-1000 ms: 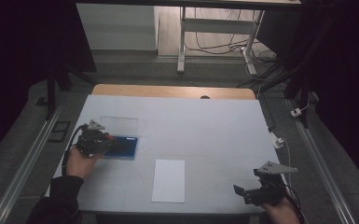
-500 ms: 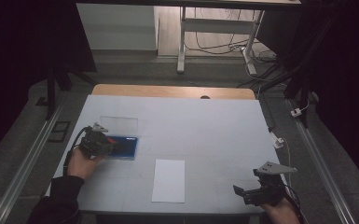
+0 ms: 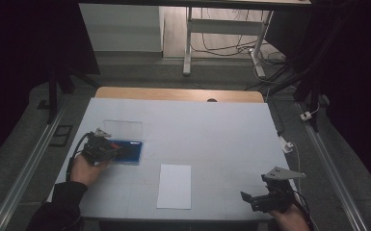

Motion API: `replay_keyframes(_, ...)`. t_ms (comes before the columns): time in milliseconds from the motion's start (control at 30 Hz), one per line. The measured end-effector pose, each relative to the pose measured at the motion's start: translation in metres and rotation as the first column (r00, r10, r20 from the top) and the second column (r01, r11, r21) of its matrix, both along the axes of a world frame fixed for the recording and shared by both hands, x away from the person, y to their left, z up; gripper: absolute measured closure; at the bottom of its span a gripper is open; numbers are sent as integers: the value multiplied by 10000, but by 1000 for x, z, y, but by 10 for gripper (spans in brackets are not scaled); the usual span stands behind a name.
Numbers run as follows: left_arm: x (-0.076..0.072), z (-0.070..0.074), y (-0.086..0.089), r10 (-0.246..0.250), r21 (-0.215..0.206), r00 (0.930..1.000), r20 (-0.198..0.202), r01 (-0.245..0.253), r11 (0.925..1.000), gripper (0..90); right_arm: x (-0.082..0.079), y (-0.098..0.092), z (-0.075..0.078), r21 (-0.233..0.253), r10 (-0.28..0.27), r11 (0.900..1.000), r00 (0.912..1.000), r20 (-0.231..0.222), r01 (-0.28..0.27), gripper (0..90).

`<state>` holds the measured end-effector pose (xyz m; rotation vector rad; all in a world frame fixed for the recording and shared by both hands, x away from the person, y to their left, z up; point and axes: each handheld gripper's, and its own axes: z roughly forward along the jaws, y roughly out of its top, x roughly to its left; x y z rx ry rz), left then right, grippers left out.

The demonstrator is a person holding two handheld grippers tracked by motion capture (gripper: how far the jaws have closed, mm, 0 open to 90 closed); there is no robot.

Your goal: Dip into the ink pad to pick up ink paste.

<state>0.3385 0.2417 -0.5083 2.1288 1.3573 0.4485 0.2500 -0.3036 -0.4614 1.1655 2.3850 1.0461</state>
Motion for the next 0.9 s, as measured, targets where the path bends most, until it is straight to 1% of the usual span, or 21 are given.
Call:
replay_keyframes(67, -2, 0, -5, -8, 386, 9999, 137, 3, 9993, 587, 0, 0, 0, -34, 8, 10000, 10000, 7, -8, 0)
replay_keyframes(100, -3, 0, -6, -7, 515, 9998, 195, -3, 9987, 587, 0, 0, 0, -34, 8, 10000, 10000, 7, -8, 0)
replay_keyframes(133, -3, 0, -7, 4, 592, 9997, 228, -18, 9982, 587, 0, 1, 0, -53, 6, 10000, 10000, 0, -6, 0)
replay_keyframes(167, -3, 0, -7, 11, 578, 9998, 219, -23, 9983, 587, 0, 1, 0, -53, 6, 10000, 10000, 0, -6, 0)
replay_keyframes(200, -3, 0, -6, 36, 461, 9998, 174, -44, 9989, 587, 0, 1, 0, -50, 6, 10000, 10000, 4, -6, 0)
replay_keyframes(233, -2, -1, -4, 108, 256, 9999, 127, -111, 9996, 587, 0, 1, 0, -54, 12, 10000, 10000, -10, -12, 0)
replay_keyframes(267, -1, -1, 1, 188, -180, 9998, -24, -188, 9997, 587, 0, 1, 0, -54, 10, 10000, 10000, -17, -10, 0)
replay_keyframes(300, -1, -1, 1, 188, -180, 9998, -24, -188, 9997, 587, 0, 1, 0, -54, 16, 10000, 10000, -13, -16, 0)
replay_keyframes(367, 1, -2, 5, 265, -602, 9995, -186, -276, 9978, 587, 0, 1, 0, -57, 20, 10000, 10000, -17, -20, 0)
replay_keyframes(433, 2, -3, 8, 291, -871, 9992, -265, -313, 9957, 587, 0, 1, 0, -57, 21, 10000, 10000, -22, -21, 0)
replay_keyframes(467, 2, -3, 8, 281, -903, 9992, -280, -305, 9954, 587, 0, 1, 0, -64, 16, 10000, 10000, -30, -17, 0)
replay_keyframes(533, 2, -2, 7, 275, -770, 9992, -277, -296, 9966, 587, 0, 1, -1, -62, 23, 10000, 10000, -33, -24, 0)
replay_keyframes(633, 0, -1, 1, 276, -297, 9995, -168, -281, 9992, 587, 0, 1, -1, -74, 26, 10000, 10000, -39, -27, 0)
replay_keyframes(700, -1, -1, -4, 239, 151, 9997, -46, -238, 9996, 587, 0, 1, -1, -77, 27, 10000, 10000, -39, -27, 0)
replay_keyframes(767, -2, 0, -6, 225, 365, 9997, -6, -225, 9991, 587, 1, 1, -1, -78, 28, 10000, 10000, -48, -28, 0)
replay_keyframes(833, -1, 0, -5, 192, 352, 9998, -36, -191, 9992, 587, 1, 1, -1, -78, 28, 10000, 10000, -49, -28, 0)
replay_keyframes(900, 0, 0, -2, 245, 60, 9996, -112, -244, 9997, 585, 0, 1, -1, -67, 36, 10000, 10000, -32, -36, 0)
